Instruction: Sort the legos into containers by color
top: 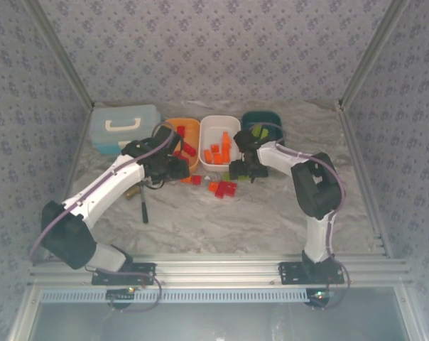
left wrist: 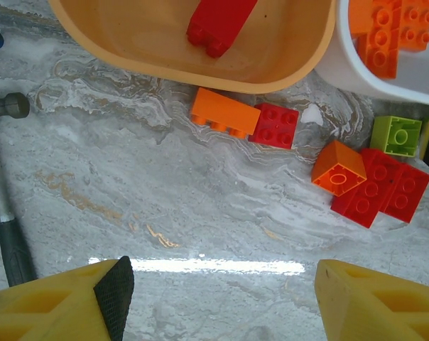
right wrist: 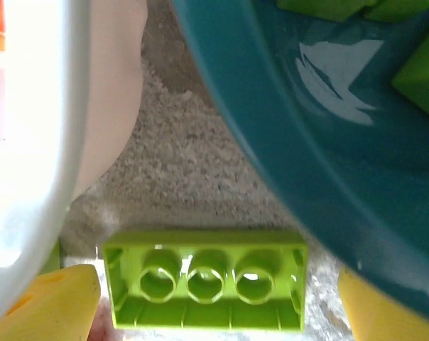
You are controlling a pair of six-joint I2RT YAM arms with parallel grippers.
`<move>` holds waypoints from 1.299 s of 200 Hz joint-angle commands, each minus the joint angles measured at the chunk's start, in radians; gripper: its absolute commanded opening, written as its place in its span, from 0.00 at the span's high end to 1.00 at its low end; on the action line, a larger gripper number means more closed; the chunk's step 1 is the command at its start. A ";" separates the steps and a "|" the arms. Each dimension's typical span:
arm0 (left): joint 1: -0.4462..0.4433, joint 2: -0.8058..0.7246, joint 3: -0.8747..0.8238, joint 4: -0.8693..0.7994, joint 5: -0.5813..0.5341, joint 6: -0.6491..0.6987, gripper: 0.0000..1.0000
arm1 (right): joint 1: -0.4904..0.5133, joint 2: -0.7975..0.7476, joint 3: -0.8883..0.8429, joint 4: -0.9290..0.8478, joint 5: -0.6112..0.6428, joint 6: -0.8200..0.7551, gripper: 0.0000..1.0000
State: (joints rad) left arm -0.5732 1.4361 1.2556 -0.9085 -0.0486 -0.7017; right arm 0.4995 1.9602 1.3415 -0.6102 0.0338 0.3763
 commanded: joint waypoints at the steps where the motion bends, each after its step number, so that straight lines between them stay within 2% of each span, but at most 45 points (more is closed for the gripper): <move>1: 0.007 -0.022 0.028 -0.013 0.002 -0.014 0.29 | -0.001 0.033 0.038 0.000 0.033 0.012 0.13; 30: 0.007 -0.020 0.034 -0.013 0.000 -0.013 0.30 | 0.004 0.043 0.033 -0.015 0.036 0.009 0.16; 55: 0.007 -0.014 0.039 -0.006 0.003 -0.013 0.30 | 0.007 0.055 0.029 -0.027 0.046 0.010 0.24; 110: 0.007 -0.006 0.047 -0.002 0.004 -0.004 0.30 | 0.036 0.068 0.028 -0.061 0.078 0.018 0.21; 131: 0.007 -0.008 0.044 -0.001 0.004 -0.003 0.30 | 0.043 0.052 0.011 -0.067 0.094 0.036 0.30; 158: 0.007 -0.009 0.045 -0.001 0.004 0.001 0.30 | 0.048 -0.013 -0.012 -0.077 0.107 0.042 0.39; 201: 0.003 -0.008 0.045 0.008 0.006 0.007 0.30 | 0.054 -0.235 -0.063 -0.169 0.115 0.062 0.40; 215: -0.002 -0.002 0.044 0.018 0.009 0.005 0.30 | 0.038 -0.301 -0.063 -0.213 0.111 0.089 0.40; 234: -0.010 0.012 0.044 0.038 0.019 0.001 0.31 | -0.034 -0.357 -0.020 -0.257 0.072 0.180 0.40; 260: -0.020 0.042 0.062 0.063 0.031 -0.008 0.31 | -0.136 -0.330 0.092 -0.221 -0.008 0.387 0.39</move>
State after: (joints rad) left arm -0.5800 1.4452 1.2671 -0.8814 -0.0395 -0.7013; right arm 0.4438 1.6016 1.3403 -0.8104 0.0856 0.5480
